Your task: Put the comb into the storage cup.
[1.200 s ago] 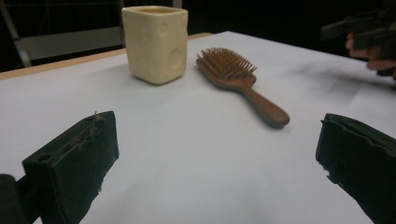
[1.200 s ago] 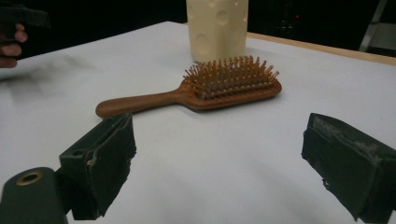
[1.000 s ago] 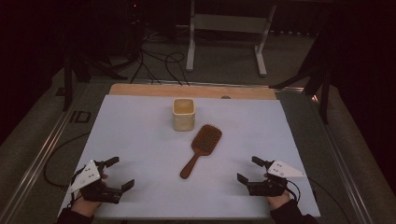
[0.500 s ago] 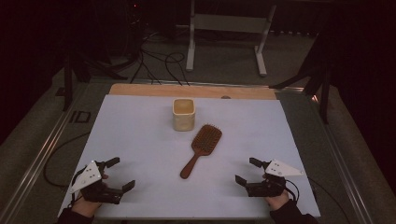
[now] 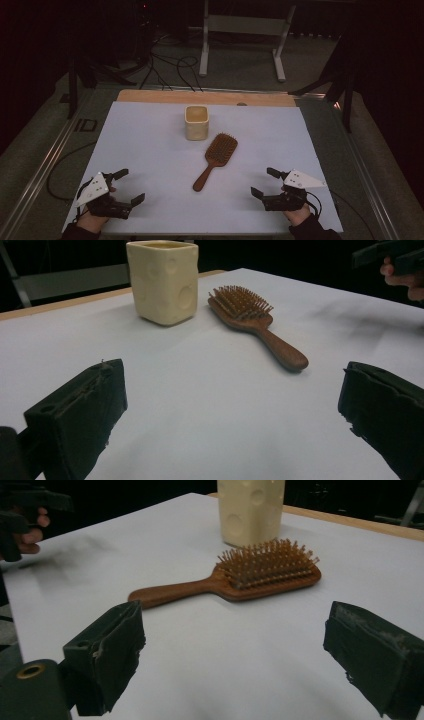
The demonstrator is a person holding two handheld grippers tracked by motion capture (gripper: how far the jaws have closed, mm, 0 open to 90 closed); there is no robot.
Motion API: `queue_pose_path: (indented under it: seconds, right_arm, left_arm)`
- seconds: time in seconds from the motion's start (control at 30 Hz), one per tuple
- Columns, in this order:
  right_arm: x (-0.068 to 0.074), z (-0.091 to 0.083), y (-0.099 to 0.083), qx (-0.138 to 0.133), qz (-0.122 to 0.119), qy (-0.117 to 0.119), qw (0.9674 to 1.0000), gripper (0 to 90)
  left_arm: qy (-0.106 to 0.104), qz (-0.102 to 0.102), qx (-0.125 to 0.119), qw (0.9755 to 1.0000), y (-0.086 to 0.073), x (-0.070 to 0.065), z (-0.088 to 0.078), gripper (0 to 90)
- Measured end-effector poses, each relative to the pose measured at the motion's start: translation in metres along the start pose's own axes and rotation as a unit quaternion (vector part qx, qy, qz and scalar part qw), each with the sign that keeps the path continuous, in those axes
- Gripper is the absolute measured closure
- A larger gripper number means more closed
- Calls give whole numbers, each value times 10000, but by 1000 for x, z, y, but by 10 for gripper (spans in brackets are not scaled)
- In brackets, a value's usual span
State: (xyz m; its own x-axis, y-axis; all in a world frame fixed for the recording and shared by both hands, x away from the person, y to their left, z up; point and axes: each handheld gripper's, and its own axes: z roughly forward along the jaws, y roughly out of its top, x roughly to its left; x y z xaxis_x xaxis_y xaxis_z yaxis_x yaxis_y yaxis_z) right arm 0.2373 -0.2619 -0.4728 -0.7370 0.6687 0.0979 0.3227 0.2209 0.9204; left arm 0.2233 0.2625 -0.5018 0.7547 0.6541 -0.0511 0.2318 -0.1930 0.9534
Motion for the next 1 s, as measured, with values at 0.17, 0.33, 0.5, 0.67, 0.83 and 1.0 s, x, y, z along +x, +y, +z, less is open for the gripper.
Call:
queue_pose_path:
  seconds: [0.17, 0.33, 0.5, 0.67, 0.83, 1.0]
  right_arm:
    - [6, -1, 14, 26, -62, 75, 9999, 92]
    - [13, 0, 30, 86, -205, 120, 9997, 92]
    - [14, 2, 46, 35, -297, 105, 9995, 93]
    - [13, 6, 61, -24, -366, 122, 9993, 94]
    - [12, 11, 72, -70, -407, 182, 9990, 94]
    - [15, 23, 87, -49, -540, 266, 9982, 95]
  left_arm:
    - [-5, -1, 12, 10000, 0, -1, 0, 1]
    - [-29, 0, 29, 10000, 0, -1, 1, 1]
    - [-55, -8, 15, 10000, 1, -2, 1, 1]
    - [-76, -6, 39, 10000, 1, -2, 1, 1]
    - [-87, -14, 36, 10000, 1, -3, 2, 0]
    - [-97, -16, 32, 9999, 1, -3, 1, 1]
